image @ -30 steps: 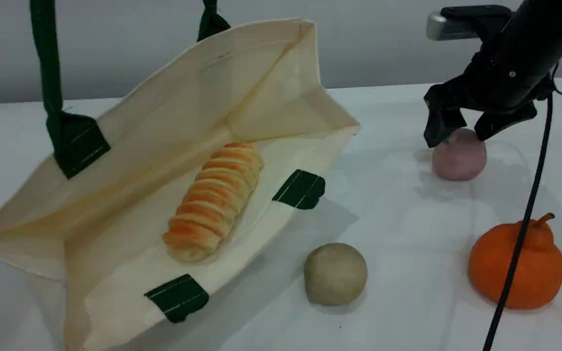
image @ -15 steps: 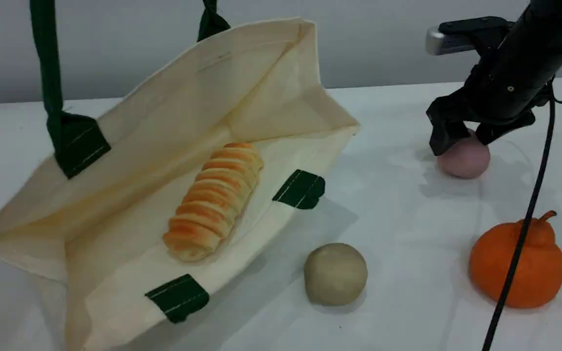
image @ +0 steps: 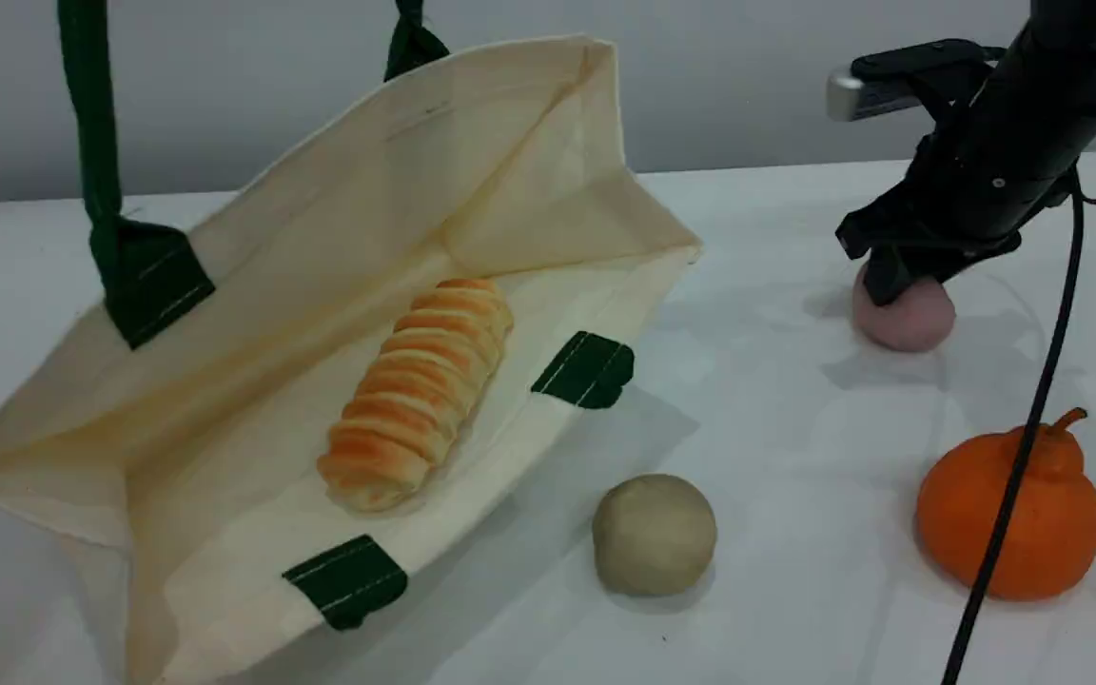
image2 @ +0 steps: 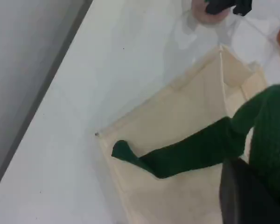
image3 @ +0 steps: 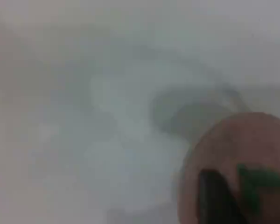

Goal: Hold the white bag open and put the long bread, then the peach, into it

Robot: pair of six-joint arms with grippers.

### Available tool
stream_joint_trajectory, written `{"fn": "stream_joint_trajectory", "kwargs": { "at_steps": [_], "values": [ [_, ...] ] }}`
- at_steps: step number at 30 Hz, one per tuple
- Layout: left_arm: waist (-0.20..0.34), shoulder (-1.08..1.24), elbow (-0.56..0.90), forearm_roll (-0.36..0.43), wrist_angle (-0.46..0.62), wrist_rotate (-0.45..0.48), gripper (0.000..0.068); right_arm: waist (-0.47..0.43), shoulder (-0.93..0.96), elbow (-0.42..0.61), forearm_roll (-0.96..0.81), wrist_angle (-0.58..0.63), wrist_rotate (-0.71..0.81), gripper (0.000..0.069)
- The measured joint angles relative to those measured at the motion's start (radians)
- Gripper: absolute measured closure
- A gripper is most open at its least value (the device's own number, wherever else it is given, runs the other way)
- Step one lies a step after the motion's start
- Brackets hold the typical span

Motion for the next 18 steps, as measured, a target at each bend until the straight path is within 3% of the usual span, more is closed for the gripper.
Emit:
{"fn": "stream_joint_trajectory", "kwargs": {
  "at_steps": [10, 18],
  "values": [
    [0.0, 0.0, 0.0, 0.0, 0.0, 0.006, 0.0604, 0.0, -0.098, 0.002, -0.008, 0.055, 0.08, 0.045],
    [0.0, 0.0, 0.0, 0.001, 0.0, 0.009, 0.0604, 0.0, -0.235, 0.002, -0.146, 0.182, 0.23, 0.045]
  ]
}}
